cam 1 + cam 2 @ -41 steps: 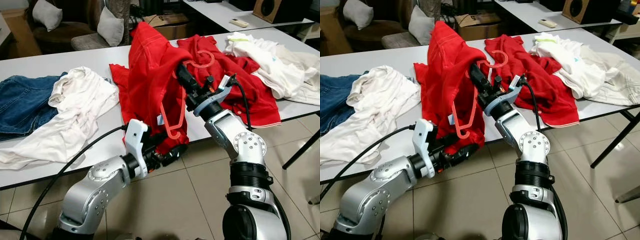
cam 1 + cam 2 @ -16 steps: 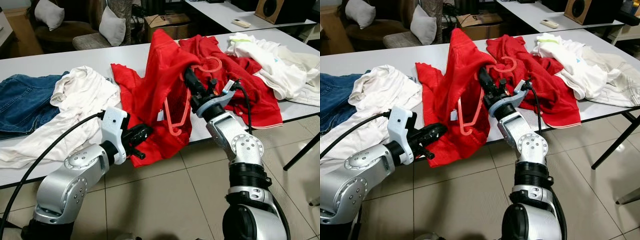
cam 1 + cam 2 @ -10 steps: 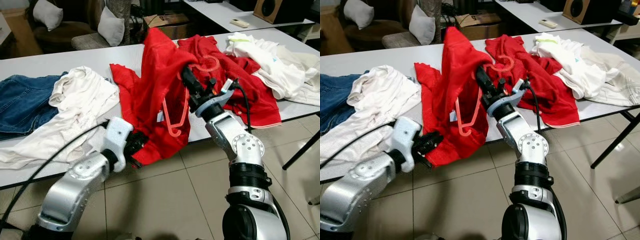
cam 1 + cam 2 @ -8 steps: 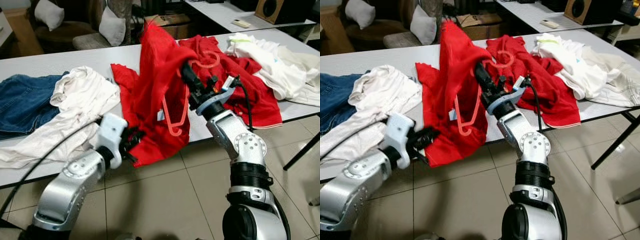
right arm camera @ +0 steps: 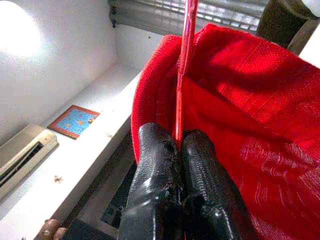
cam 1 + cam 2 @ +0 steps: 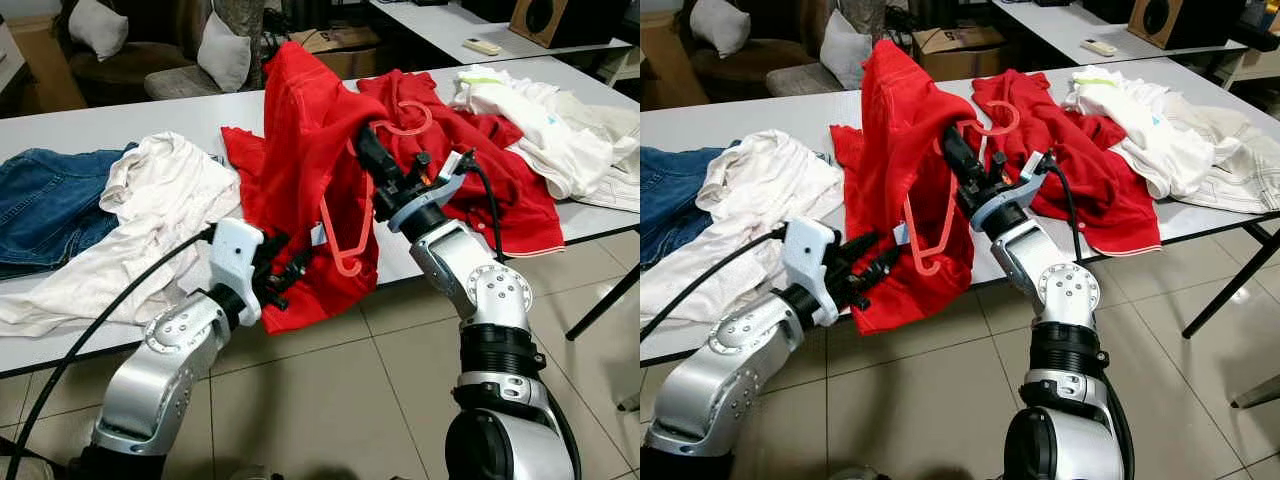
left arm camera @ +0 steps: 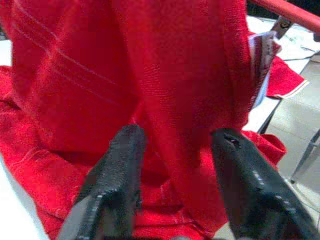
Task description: Hang hanger
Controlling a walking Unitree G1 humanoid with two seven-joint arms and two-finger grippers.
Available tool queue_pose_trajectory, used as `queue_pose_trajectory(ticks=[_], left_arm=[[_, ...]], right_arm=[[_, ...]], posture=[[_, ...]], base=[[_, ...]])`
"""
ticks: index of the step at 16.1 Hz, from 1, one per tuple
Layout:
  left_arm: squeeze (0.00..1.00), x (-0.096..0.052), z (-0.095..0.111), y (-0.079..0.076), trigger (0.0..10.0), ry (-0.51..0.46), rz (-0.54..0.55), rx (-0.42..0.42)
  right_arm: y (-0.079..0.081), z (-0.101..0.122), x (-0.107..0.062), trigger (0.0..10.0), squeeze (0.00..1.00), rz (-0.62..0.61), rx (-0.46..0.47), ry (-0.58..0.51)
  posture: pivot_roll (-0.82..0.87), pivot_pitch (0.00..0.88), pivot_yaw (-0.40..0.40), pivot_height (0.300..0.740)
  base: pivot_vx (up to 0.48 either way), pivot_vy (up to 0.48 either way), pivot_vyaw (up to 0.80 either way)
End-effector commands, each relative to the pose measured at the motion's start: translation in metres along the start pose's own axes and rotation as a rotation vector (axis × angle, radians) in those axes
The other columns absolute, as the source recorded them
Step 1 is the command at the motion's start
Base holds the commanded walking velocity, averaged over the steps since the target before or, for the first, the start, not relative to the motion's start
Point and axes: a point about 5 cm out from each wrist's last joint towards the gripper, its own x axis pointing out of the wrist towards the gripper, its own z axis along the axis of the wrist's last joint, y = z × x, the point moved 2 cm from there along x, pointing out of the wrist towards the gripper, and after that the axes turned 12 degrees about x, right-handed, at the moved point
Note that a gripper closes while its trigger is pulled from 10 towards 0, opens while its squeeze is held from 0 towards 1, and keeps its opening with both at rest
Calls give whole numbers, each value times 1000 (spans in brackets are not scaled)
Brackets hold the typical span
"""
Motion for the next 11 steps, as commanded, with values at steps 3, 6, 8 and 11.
queue_pose_trajectory(ticks=[3,6,8,11], left_arm=[[1000,7,2,-3,10000,4,2,-22],[0,7,2,-3,10000,-8,-7,-109],[0,7,2,-2,10000,-10,-9,-138],[0,23,-7,8,10000,62,130,-114]], right_arm=[[13,2,4,10000,0,49,-9,-8],[13,2,5,10000,0,50,-9,-6],[13,2,5,10000,0,50,-6,-6],[14,3,6,10000,0,55,2,-6]], posture=[[-40,0,13,740],[-41,0,12,740],[-40,0,10,740],[-31,0,3,740]], base=[[0,0,0],[0,0,0],[0,0,0],[0,0,0]])
